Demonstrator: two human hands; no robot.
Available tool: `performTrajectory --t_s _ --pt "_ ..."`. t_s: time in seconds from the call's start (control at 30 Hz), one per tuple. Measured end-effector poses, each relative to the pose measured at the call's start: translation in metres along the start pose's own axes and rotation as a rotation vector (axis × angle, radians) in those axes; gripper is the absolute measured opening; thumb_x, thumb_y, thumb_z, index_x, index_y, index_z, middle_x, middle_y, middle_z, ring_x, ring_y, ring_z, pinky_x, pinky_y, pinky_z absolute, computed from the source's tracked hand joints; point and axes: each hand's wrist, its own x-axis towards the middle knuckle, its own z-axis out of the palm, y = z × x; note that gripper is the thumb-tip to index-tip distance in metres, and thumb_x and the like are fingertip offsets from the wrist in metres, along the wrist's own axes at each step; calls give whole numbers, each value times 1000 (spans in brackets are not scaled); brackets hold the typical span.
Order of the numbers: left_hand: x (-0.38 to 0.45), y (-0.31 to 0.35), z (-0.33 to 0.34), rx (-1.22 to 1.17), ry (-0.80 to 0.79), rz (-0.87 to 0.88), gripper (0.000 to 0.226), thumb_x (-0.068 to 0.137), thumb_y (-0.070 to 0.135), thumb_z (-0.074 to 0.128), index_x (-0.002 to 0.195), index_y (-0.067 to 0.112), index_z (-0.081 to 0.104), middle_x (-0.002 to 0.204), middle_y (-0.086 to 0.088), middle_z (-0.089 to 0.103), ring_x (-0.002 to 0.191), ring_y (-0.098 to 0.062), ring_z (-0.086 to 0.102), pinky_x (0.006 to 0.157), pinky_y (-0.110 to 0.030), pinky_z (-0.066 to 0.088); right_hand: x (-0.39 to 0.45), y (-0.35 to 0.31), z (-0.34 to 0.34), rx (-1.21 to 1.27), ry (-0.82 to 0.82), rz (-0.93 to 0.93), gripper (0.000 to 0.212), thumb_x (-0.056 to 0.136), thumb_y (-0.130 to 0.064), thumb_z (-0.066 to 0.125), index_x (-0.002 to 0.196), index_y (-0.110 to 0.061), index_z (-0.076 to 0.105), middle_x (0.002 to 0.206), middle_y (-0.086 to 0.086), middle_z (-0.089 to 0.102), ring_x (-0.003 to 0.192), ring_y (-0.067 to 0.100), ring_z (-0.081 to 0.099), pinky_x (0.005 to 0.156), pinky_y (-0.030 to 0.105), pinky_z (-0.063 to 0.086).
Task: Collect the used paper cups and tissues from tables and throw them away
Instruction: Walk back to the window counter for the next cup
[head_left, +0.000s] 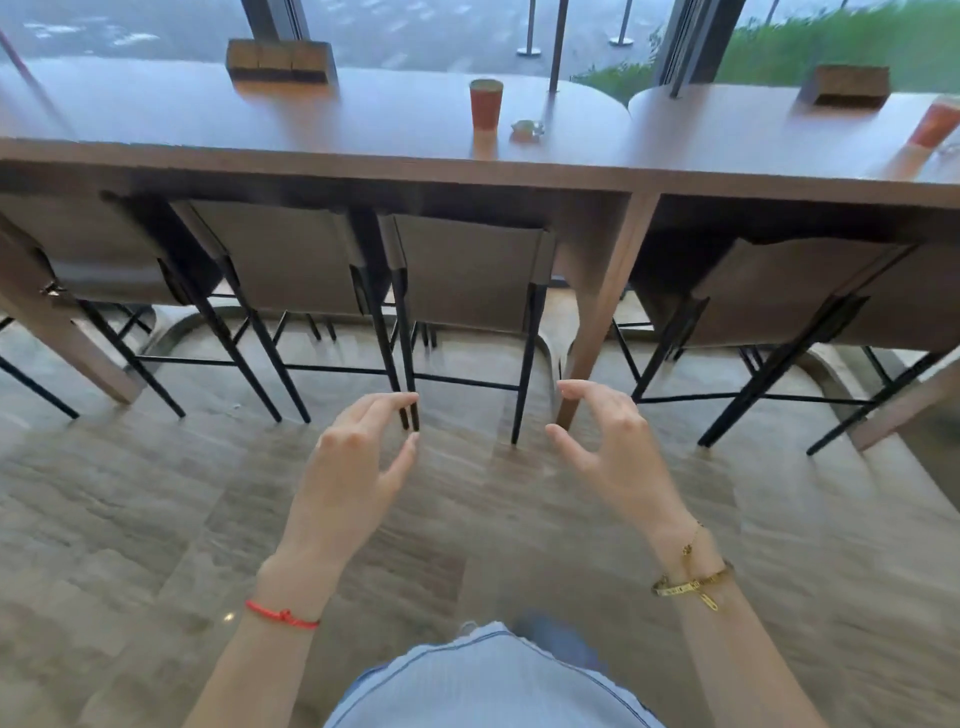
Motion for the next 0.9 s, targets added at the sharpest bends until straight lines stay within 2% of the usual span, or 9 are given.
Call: performTrajectory --t_s 0.1,0.23,0.3,0.43,0.57,0.67,0.8,0.83,0.9 --pt "55 -11 1 5 -11 -9 39 89 22 63 128 22 57 123 9 60 114 -6 55 99 -22 41 52 6 7 -3 -2 10 46 87 -32 66 129 -22 52 124 -9 57 124 5 44 107 26 35" --pt "124 -31 11 -5 -37 -4 39 90 22 62 128 22 57 123 9 59 116 -7 55 100 -24 43 121 19 21 -7 -10 26 48 87 -31 66 131 -20 52 125 -8 57 123 4 43 104 20 32" --pt "158 -42 19 -5 -36 -1 38 90 22 62 128 22 56 124 9 59 116 -7 55 100 -24 43 158 27 28 -12 -8 22 48 87 -31 66 131 -19 52 125 -7 57 122 5 44 105 23 36" --pt "233 -62 36 4 5 5 39 90 22 63 128 20 57 123 7 60 115 -7 55 99 -21 40 239 47 37 -21 -6 -6 47 87 -30 66 130 -19 52 125 -6 58 122 7 45 105 26 38" --pt "317 -72 50 -4 54 20 39 90 19 63 128 18 57 122 6 60 114 -8 56 100 -26 45 327 67 40 -16 2 -24 46 87 -32 64 130 -19 53 126 -7 58 122 6 45 104 20 33" --pt "378 -77 58 -7 112 31 40 89 18 63 129 16 57 122 5 61 115 -8 56 100 -28 45 394 76 36 -5 31 -59 44 87 -31 64 129 -19 54 124 -7 59 120 7 47 104 22 36" --pt "462 -85 69 -2 131 2 47 89 24 62 135 23 50 123 9 60 115 -5 55 98 -18 38 482 92 29 -4 68 -61 41 88 -30 64 127 -21 54 122 -11 58 120 4 45 97 3 26" --pt "482 -86 72 -4 135 2 49 89 26 63 136 24 48 122 10 60 114 -5 55 96 -18 39 502 96 27 -7 82 -58 40 88 -30 64 126 -21 55 122 -10 58 120 5 45 95 1 25" --pt "520 -92 77 4 141 6 53 88 29 63 138 25 44 121 11 59 112 -5 56 94 -19 40 541 104 26 -33 100 -44 40 88 -28 64 125 -19 55 122 -6 58 119 10 47 97 8 27"
